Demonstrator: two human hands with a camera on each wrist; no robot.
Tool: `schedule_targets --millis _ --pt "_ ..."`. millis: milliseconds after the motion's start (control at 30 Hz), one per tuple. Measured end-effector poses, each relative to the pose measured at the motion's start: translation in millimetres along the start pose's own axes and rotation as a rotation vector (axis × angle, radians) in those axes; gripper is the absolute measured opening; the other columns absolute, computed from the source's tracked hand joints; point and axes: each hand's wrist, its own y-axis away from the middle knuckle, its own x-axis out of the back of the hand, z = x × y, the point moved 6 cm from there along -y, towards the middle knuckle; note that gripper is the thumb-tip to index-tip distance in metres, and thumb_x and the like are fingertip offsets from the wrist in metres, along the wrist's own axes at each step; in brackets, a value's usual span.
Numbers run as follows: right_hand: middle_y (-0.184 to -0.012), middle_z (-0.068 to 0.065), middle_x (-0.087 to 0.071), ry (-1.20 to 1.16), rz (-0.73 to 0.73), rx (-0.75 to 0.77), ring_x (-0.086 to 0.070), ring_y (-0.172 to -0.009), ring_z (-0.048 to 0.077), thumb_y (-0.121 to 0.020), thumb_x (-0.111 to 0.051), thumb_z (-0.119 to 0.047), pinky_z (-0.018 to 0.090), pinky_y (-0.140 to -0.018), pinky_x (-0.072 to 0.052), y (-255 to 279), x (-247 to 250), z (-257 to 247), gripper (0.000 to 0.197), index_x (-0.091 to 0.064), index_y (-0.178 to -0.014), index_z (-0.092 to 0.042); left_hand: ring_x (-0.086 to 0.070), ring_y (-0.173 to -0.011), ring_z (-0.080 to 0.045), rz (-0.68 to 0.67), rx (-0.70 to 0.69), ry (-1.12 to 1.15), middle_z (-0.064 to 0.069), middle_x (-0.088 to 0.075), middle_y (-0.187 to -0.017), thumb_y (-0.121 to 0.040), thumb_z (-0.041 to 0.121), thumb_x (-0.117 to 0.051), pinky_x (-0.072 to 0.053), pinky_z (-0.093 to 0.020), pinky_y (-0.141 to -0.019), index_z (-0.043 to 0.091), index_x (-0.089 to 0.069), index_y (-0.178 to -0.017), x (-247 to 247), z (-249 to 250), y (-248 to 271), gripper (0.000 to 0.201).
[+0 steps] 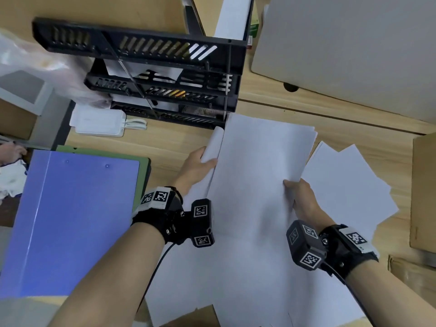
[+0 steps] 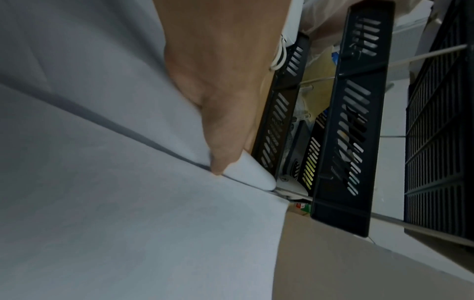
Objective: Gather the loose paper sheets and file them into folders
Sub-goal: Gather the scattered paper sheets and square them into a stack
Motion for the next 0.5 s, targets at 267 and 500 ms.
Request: schedule_targets --millis 267,500 --pt "-0.101 0.012 -0.069 -0.283 -0.012 -0.053 -0.069 -0.080 0.026 -0.094 -0.048 -0.006 0.034 -0.064 -0.053 8 39 -3 0.035 -0.055 -0.126 0.004 -0.069 -0.102 -0.021 -0.146 0.008 0.414 -0.004 -0.072 -0.112 -0.097 0.033 -0.058 -0.056 -0.039 -0.089 0.016 -0.062 -0.120 -42 48 7 0.029" --pt "-0.068 0.010 -0.068 -0.438 -0.064 -0.031 -0.067 -0.068 0.027 -0.095 -0.047 -0.006 0.027 -0.052 -0.055 10 43 -8 0.017 -0.060 -0.087 0.002 -0.063 -0.115 -0.023 -0.323 0.126 0.625 -0.004 -0.066 -0.126 -0.099 0.048 -0.047 -0.051 -0.036 -0.096 0.017 -0.061 -0.131 -78 60 10 0.047"
